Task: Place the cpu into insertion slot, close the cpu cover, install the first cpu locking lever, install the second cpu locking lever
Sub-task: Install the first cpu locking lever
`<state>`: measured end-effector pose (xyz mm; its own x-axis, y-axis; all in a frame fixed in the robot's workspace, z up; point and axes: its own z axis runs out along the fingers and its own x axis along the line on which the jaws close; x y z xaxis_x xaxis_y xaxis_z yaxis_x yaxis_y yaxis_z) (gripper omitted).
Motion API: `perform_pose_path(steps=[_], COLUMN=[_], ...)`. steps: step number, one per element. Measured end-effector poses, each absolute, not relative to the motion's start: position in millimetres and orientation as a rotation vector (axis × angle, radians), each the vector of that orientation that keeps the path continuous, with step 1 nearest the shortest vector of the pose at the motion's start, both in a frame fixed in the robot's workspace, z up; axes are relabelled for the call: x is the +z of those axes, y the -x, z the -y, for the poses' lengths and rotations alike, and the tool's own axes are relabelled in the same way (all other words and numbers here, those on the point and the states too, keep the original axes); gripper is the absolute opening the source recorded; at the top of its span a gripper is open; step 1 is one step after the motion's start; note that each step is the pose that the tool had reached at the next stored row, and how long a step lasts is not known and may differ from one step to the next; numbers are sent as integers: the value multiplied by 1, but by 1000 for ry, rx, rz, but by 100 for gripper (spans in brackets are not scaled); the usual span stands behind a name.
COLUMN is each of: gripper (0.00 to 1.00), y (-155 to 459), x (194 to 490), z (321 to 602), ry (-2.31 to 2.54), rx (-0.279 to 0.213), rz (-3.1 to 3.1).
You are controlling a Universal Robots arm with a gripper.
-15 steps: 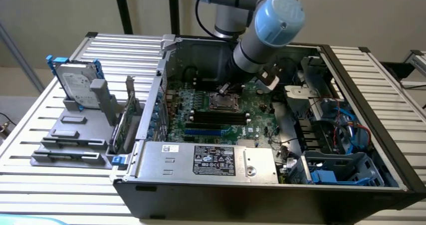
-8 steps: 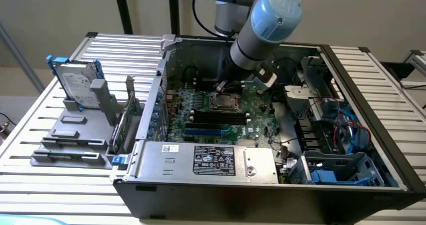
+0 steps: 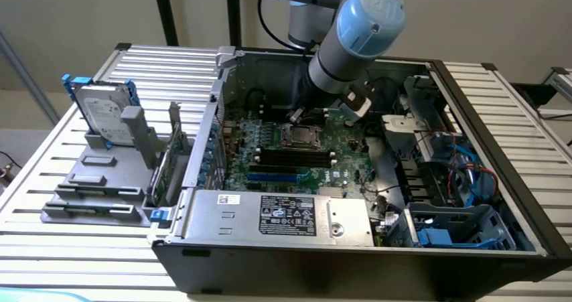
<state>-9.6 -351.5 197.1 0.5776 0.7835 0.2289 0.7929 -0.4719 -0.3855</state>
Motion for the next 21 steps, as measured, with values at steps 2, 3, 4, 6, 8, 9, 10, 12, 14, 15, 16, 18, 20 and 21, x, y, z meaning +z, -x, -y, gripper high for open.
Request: perform_pose_path(steps=[2,3,4,6,8,9,10,12,14,15,16,18,20,21], gripper=[11,11,11,11,11,11,11,11,11,11,11,11,11,11], y=[10,10,10,10,10,10,10,9,8,7,6,4,2,2], x=[197,197,197,197,197,197,197,197,197,196,196,196,195,195], z=[351,351,351,350,350,350,350,350,350,350,350,350,350,350], ry=[2358,2358,2358,2357,2357,2357,2357,2357,2357,2357,2357,2357,2357,2357], rx=[-29,-30,-29,-30,-30,-30,-30,-30,-30,-30,-30,-30,-30,-30], rz=[1263,1263,1263,1263,1263,1263,1263,1263,1263,1263,1263,1263,1263,1263])
